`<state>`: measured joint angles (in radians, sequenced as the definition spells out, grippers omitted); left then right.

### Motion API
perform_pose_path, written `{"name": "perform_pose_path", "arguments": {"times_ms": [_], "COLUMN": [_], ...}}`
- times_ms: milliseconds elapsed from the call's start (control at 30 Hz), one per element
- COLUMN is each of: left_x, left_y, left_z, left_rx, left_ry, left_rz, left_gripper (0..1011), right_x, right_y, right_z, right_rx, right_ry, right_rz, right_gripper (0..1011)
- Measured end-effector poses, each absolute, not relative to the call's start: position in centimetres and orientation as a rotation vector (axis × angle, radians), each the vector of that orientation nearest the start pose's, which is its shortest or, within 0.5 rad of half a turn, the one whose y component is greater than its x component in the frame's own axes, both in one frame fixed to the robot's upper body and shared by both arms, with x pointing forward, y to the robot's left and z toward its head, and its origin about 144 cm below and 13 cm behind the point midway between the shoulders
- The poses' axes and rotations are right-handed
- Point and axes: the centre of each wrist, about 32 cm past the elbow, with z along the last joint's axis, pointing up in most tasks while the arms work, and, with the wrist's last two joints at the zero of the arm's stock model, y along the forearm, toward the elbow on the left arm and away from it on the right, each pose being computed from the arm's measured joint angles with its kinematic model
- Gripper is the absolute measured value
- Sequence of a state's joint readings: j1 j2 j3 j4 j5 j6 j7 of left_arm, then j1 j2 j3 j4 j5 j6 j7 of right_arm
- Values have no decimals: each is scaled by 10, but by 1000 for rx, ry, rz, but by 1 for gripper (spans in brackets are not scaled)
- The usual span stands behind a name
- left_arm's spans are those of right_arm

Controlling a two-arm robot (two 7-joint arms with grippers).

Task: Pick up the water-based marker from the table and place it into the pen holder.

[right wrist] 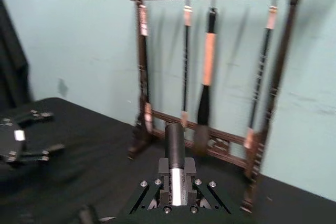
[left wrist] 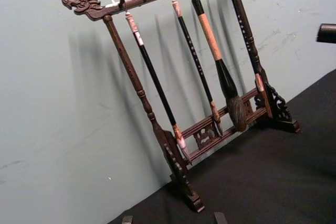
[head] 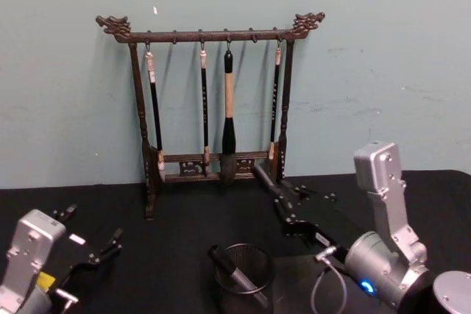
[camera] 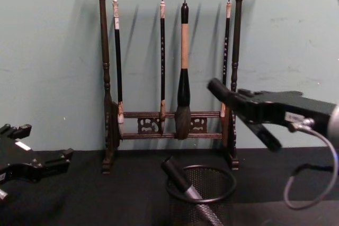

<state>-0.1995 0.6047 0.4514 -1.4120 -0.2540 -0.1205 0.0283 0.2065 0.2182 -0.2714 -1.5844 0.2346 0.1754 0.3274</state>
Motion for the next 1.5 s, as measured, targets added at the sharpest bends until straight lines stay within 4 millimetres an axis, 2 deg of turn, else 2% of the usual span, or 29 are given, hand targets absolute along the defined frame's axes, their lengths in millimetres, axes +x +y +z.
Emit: {"name": "perform_pose_path", "arguments": {"times_ms": [300,600,1500], "left_x": [489,489,489], "left_y": [310,310,310], "left_z": [1140,1140,1140], "left_rx": [304,304,304], "left_ry": [-285,-285,-285], "left_rz": [1248,1248,1248], "left_gripper": [1001,1001,1001], "right_x": [508,508,514], "right_y": [-184,-174,-167], "right_z": [1203,1199,1188], "right_rx": [-8,-8,-30], "right_ry": [-4,10,24], "right_rz": [-866,-811,-789], "right_gripper": [178,178,178]}}
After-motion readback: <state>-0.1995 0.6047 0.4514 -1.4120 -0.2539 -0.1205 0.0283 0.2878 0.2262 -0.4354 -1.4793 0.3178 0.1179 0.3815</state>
